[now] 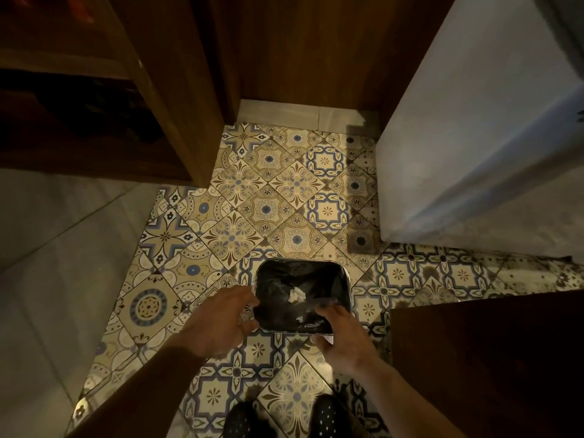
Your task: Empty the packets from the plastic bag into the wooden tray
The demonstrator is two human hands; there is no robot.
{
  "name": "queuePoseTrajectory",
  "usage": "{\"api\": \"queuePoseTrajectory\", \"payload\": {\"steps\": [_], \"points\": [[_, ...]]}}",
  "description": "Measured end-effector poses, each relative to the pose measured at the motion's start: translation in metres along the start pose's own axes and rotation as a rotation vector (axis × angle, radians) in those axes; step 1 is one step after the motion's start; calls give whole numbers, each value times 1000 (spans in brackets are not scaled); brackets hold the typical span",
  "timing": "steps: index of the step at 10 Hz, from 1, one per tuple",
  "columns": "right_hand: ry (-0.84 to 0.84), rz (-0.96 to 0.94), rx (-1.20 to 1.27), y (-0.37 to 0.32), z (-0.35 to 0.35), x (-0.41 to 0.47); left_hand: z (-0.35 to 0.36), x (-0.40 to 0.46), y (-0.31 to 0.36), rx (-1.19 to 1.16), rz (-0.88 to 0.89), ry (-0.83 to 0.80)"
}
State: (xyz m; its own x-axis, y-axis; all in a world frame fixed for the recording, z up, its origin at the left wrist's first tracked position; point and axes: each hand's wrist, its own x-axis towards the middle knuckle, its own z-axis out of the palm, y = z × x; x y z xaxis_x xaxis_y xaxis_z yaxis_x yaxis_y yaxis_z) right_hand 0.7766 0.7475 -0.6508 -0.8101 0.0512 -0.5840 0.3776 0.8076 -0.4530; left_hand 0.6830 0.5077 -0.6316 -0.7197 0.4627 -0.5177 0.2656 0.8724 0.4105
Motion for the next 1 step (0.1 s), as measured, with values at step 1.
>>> {"api": "queuePoseTrajectory", "payload": {"steps": [1], "points": [[-3, -8, -49, -10, -15, -14, -16, -13, 5, 13, -22, 25]]}}
